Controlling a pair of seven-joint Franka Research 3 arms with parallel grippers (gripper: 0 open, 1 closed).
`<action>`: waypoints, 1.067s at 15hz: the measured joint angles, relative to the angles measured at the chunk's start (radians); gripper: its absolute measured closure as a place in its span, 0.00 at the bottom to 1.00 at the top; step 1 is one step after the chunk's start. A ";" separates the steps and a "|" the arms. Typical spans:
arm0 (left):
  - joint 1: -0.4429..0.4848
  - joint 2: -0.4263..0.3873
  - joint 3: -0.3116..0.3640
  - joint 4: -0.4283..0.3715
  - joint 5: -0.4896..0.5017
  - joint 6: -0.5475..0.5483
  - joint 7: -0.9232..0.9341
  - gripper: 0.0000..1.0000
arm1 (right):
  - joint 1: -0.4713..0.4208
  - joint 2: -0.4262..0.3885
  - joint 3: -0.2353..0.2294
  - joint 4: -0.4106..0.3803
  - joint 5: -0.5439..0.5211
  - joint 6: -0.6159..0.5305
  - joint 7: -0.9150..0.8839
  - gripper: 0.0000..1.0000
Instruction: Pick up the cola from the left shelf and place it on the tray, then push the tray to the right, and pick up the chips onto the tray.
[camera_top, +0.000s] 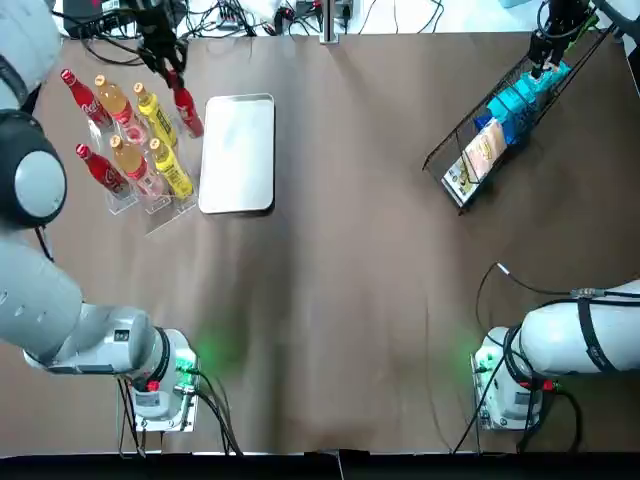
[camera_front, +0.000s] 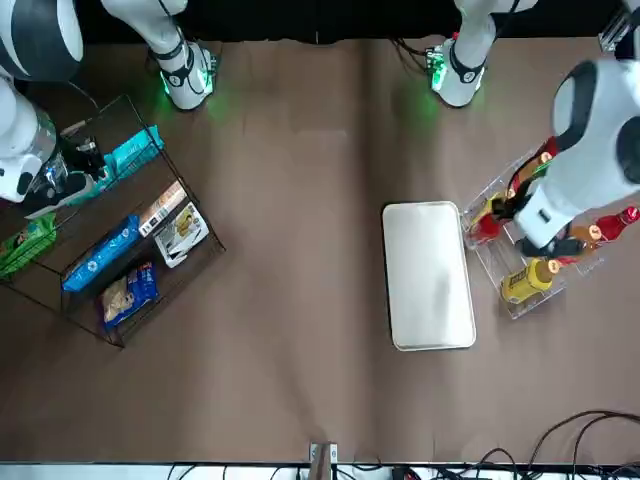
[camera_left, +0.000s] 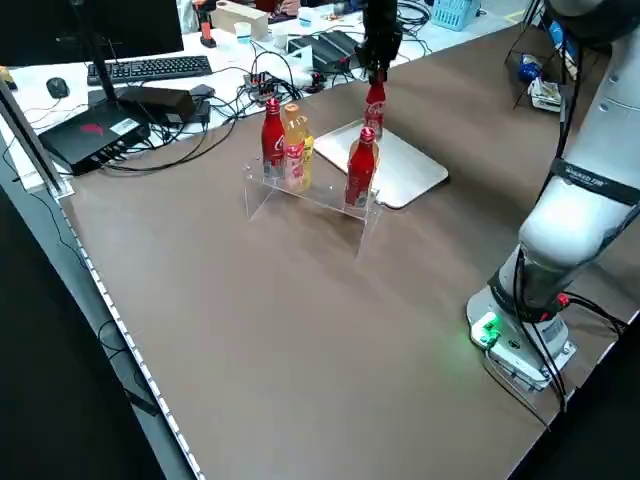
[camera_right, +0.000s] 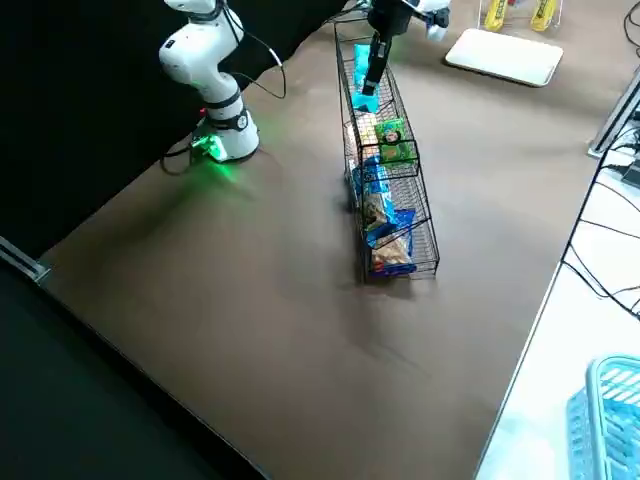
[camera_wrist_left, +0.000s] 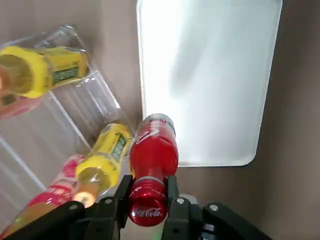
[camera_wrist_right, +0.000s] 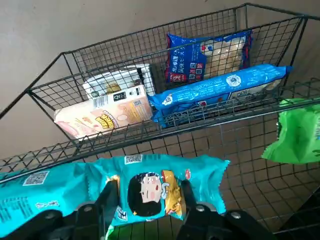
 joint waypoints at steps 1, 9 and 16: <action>-0.001 0.028 -0.016 0.000 0.000 0.011 -0.020 0.68 | 0.000 0.001 0.000 0.000 -0.001 0.000 0.000 0.44; -0.068 0.223 -0.045 0.002 0.016 0.207 -0.204 0.68 | 0.000 0.004 -0.001 0.002 -0.014 0.002 -0.001 0.68; -0.082 0.265 -0.063 0.017 0.079 0.245 -0.294 0.51 | -0.005 0.004 -0.005 0.004 -0.014 0.006 0.000 0.99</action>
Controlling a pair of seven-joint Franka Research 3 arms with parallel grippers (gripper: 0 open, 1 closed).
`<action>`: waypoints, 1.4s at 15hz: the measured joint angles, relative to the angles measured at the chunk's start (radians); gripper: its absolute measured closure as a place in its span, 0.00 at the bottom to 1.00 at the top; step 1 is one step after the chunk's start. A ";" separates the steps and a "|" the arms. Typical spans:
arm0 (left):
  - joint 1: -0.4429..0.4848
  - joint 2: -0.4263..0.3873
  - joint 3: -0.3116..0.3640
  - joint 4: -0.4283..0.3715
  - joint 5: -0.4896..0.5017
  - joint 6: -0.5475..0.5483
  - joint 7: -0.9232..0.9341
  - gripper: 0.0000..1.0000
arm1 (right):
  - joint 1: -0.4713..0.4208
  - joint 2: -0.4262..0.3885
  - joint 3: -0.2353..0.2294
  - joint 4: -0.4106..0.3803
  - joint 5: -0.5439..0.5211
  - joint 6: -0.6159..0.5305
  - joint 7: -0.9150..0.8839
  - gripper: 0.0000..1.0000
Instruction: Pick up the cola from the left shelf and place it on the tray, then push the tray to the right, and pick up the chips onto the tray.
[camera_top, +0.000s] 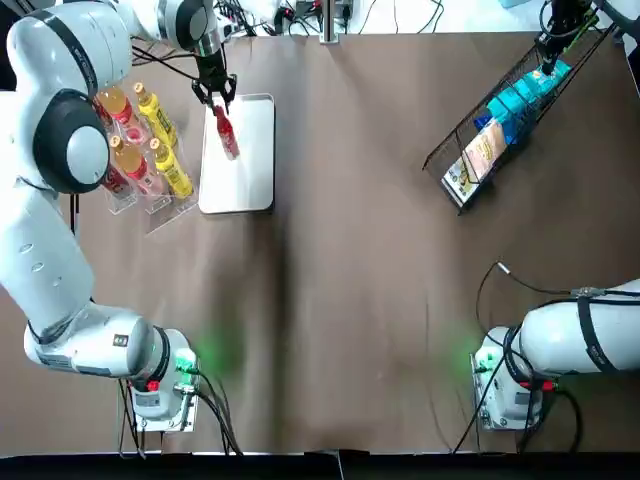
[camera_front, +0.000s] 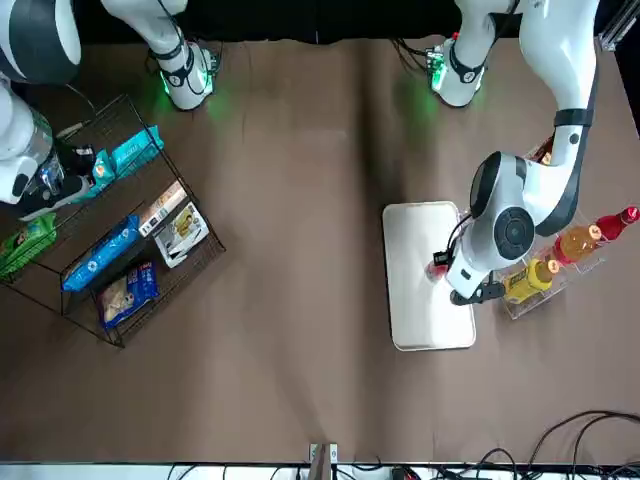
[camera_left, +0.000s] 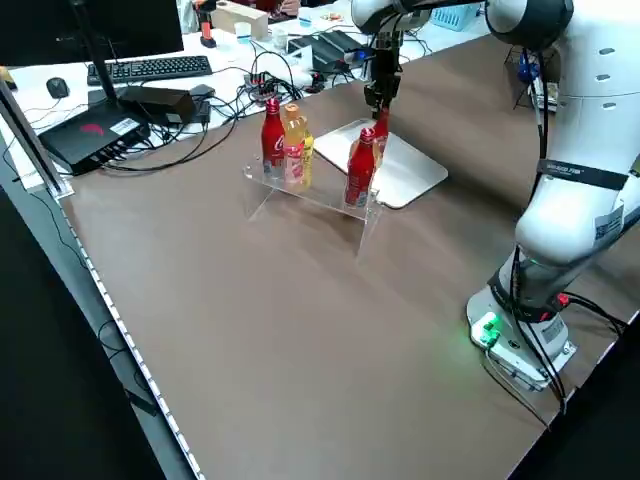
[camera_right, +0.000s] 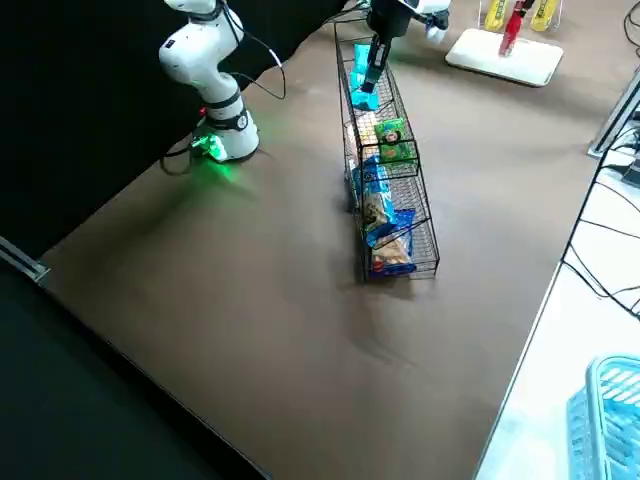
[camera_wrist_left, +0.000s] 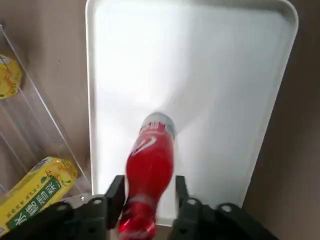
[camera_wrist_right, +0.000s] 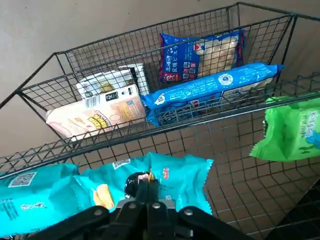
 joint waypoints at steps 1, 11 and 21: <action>0.001 0.000 0.000 0.003 0.000 0.000 0.000 0.42 | 0.000 0.000 0.000 0.000 0.000 0.000 0.000 0.99; 0.128 -0.064 0.015 0.011 0.013 -0.067 0.217 0.00 | 0.002 0.001 0.002 0.045 0.001 -0.001 0.000 0.99; 0.145 0.186 0.057 -0.005 0.014 0.086 0.307 0.15 | 0.037 0.000 0.018 0.164 0.071 -0.067 0.003 0.99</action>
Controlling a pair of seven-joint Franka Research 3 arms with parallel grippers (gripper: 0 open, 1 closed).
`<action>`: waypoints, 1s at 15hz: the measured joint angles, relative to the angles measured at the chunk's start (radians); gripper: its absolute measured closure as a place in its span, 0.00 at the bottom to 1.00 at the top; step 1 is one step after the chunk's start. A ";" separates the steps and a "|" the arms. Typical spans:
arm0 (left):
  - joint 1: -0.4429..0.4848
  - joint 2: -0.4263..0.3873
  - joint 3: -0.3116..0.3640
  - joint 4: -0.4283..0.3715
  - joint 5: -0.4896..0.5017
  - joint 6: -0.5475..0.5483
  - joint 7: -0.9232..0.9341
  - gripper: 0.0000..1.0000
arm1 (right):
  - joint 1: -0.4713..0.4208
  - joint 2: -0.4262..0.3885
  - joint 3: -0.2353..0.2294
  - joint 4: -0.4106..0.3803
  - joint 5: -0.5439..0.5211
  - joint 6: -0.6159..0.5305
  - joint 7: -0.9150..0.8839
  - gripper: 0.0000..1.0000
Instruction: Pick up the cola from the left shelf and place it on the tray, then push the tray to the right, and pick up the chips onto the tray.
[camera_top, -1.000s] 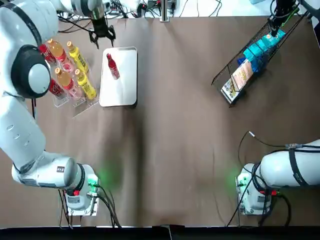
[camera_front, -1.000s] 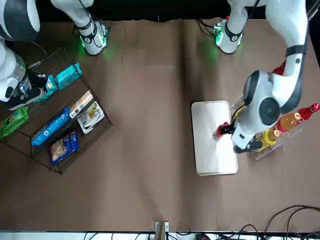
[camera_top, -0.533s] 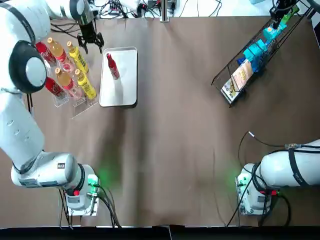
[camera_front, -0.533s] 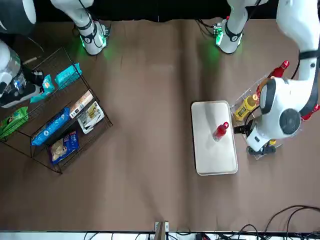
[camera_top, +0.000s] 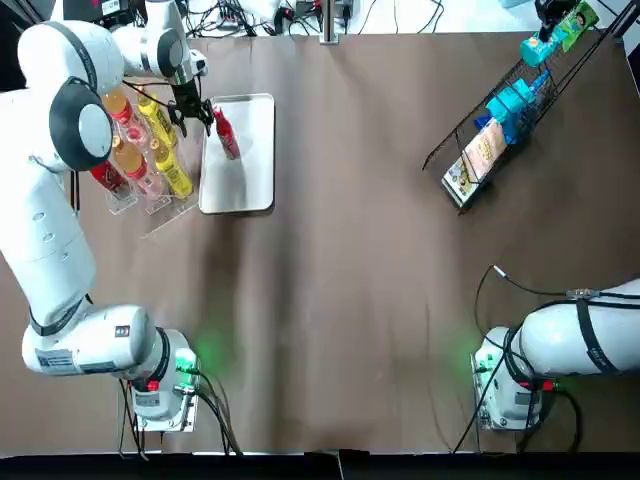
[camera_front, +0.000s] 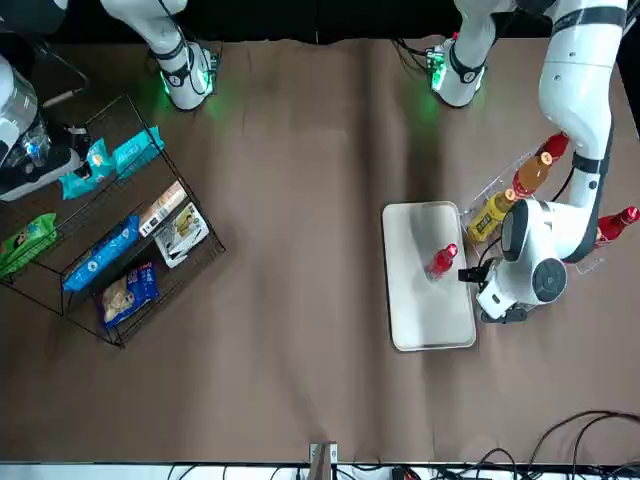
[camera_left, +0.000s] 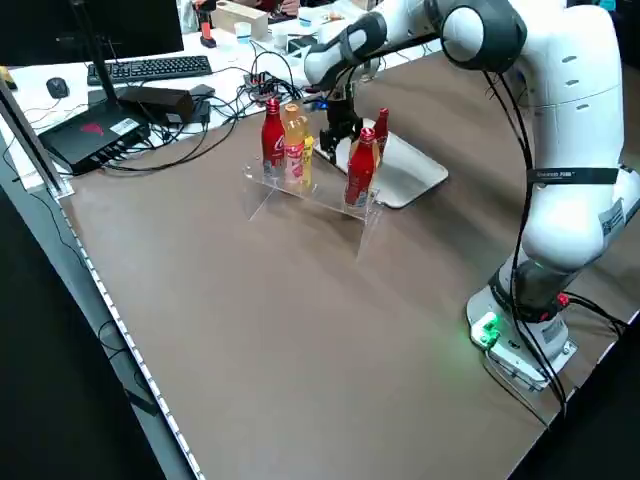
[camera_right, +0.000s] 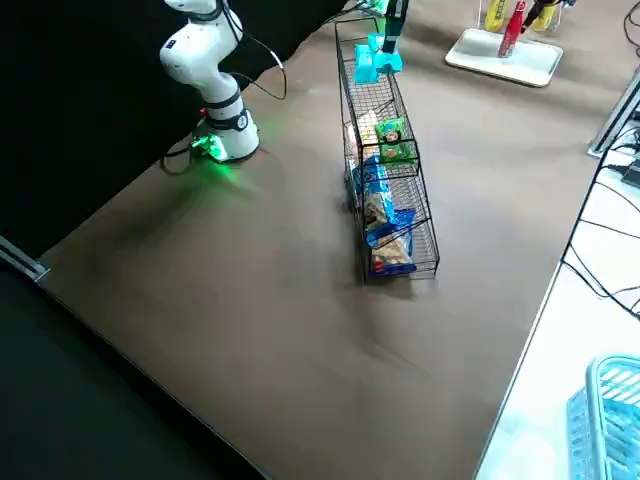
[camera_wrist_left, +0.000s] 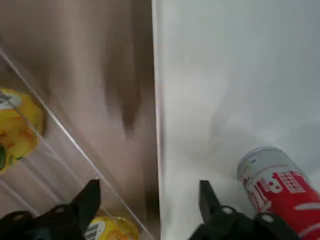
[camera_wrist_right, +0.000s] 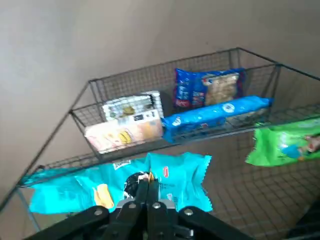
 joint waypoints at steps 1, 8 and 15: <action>0.000 0.009 0.000 -0.001 0.000 0.000 0.000 0.25 | 0.000 0.000 -0.001 0.002 0.019 0.000 0.008 0.99; -0.005 0.053 -0.001 -0.004 0.000 0.002 -0.001 0.41 | 0.019 0.000 0.002 0.005 0.108 0.000 0.237 0.99; -0.008 0.064 -0.004 -0.002 -0.001 0.002 -0.008 0.90 | 0.101 0.000 0.005 0.005 0.123 -0.001 0.492 0.99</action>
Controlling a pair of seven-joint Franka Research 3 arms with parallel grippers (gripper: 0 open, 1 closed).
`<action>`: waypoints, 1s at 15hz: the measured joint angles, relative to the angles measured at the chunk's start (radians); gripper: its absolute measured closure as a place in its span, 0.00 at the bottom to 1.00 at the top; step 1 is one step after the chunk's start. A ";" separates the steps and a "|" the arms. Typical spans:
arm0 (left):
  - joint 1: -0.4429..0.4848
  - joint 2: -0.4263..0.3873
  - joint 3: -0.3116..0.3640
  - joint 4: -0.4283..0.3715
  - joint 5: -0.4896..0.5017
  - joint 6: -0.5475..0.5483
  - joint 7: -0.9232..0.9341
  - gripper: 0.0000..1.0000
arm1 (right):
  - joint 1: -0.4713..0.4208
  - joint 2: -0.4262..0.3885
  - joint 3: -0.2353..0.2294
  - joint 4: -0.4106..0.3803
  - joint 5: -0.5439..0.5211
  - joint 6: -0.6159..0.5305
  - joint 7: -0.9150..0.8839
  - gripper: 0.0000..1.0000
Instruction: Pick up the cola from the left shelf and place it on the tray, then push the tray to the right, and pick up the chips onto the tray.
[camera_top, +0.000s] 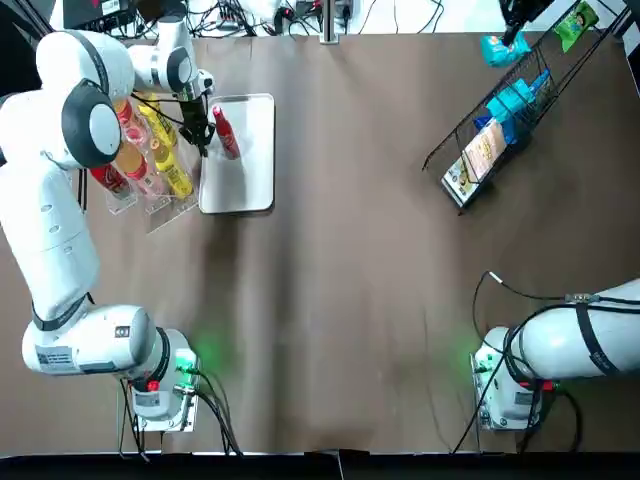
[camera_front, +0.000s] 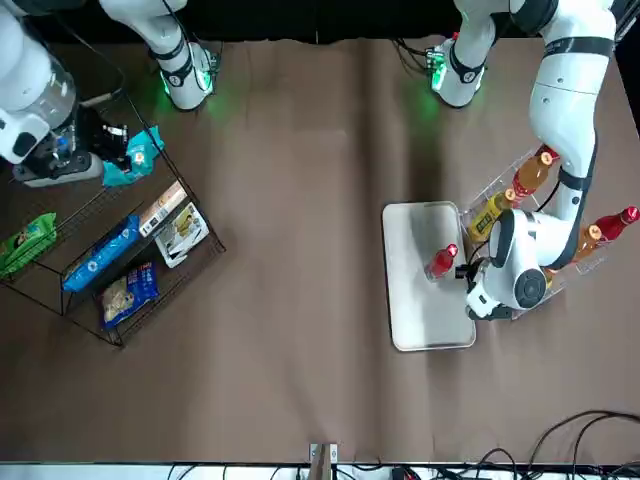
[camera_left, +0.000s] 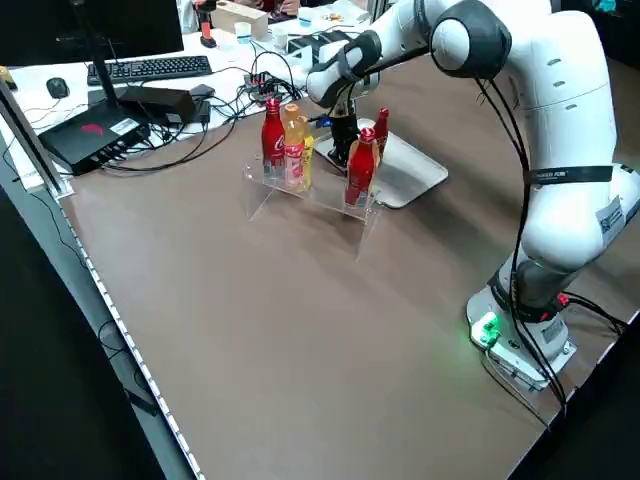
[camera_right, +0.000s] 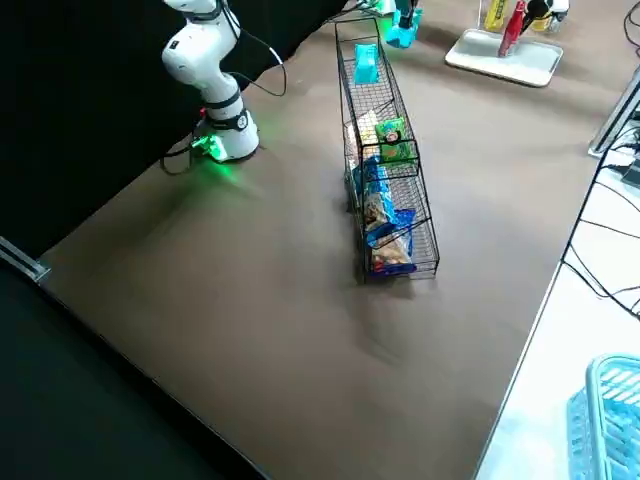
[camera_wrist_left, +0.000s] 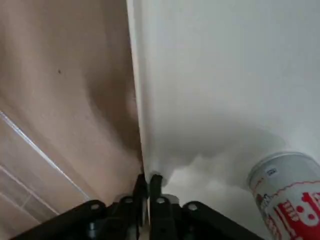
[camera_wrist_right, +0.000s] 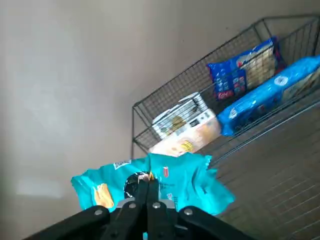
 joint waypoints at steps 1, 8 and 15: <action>0.000 -0.003 0.000 0.001 -0.001 -0.004 0.000 0.95 | 0.016 0.000 0.000 0.000 0.009 0.000 0.064 0.99; -0.024 -0.003 -0.008 0.001 -0.003 0.005 0.001 0.95 | 0.088 0.044 0.000 0.000 0.094 0.002 0.406 0.99; -0.180 0.004 -0.011 0.008 -0.078 0.029 -0.082 0.95 | 0.113 0.128 0.000 0.000 0.101 0.038 0.439 0.99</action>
